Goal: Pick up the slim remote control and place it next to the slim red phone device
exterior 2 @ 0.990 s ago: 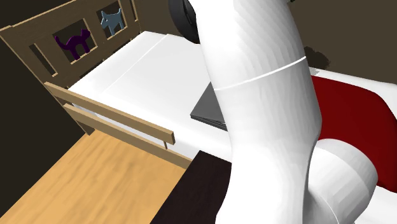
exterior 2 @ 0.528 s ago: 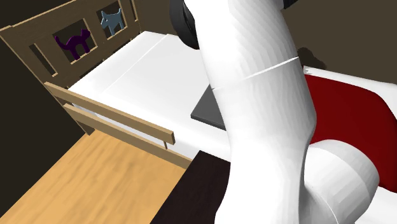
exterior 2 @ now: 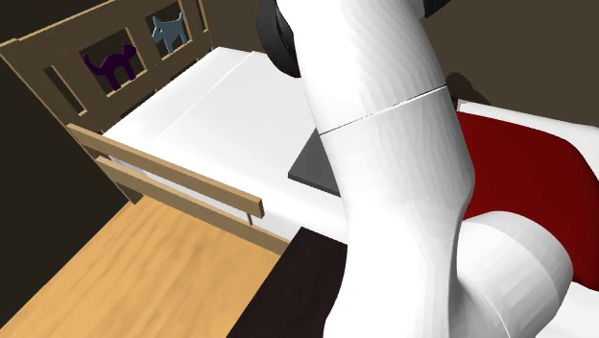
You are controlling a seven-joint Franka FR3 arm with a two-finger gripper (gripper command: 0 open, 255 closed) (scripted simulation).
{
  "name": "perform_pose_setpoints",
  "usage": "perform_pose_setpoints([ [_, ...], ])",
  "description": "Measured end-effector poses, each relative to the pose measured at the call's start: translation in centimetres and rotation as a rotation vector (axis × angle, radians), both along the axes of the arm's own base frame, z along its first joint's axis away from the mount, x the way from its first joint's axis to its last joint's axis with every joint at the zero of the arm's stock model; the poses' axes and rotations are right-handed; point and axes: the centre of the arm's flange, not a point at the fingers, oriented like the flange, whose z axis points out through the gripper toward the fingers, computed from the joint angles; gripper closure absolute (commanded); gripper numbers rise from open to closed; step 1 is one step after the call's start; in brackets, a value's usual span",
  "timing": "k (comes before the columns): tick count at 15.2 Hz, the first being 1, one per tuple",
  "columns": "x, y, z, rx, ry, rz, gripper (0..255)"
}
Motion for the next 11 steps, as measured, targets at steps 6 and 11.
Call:
perform_pose_setpoints([
  [6, 0.0, 0.0, 0.0, 0.001, 0.000, 0.000, 0],
  [11, 2.3, 0.2, 3.2, 0.000, -0.001, 0.001, 0],
])
